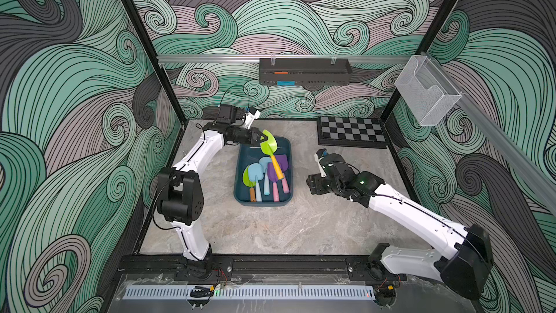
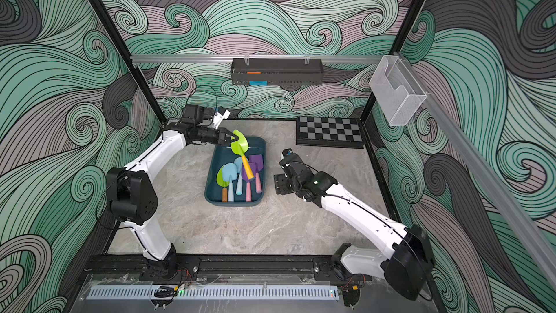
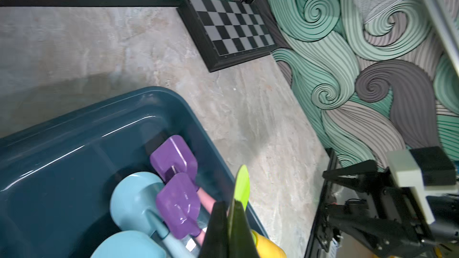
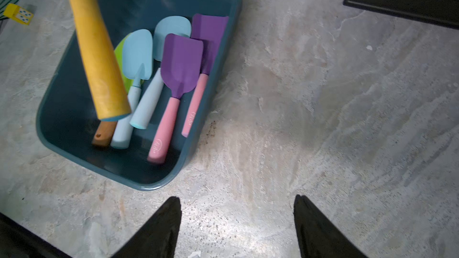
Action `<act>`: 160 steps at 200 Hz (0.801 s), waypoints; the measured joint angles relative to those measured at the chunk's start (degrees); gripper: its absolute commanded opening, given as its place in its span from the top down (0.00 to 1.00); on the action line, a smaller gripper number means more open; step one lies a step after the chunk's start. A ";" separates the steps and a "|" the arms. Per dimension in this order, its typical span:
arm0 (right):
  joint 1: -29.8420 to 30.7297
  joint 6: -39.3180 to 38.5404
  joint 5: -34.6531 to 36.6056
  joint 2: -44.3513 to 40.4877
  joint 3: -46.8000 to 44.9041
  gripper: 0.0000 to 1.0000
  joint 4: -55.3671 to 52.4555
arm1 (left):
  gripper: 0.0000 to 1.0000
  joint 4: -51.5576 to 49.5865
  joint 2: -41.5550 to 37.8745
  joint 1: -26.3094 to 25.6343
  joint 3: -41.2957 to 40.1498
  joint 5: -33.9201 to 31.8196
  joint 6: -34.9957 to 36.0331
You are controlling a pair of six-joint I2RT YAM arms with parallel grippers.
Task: Put the shovel into the storage box
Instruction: Pick up the shovel from the center of the board, then place the shovel in the storage box.
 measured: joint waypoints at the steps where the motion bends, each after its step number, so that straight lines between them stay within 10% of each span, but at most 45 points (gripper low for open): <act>1: -0.09 0.02 0.00 -0.04 -0.11 0.26 0.02 | 1.00 -0.09 0.02 0.00 0.00 -0.13 0.11; 160: -3.91 0.44 -1.38 -3.98 -8.50 0.23 0.50 | 0.81 -2.95 19.34 -5.09 3.08 -5.25 3.50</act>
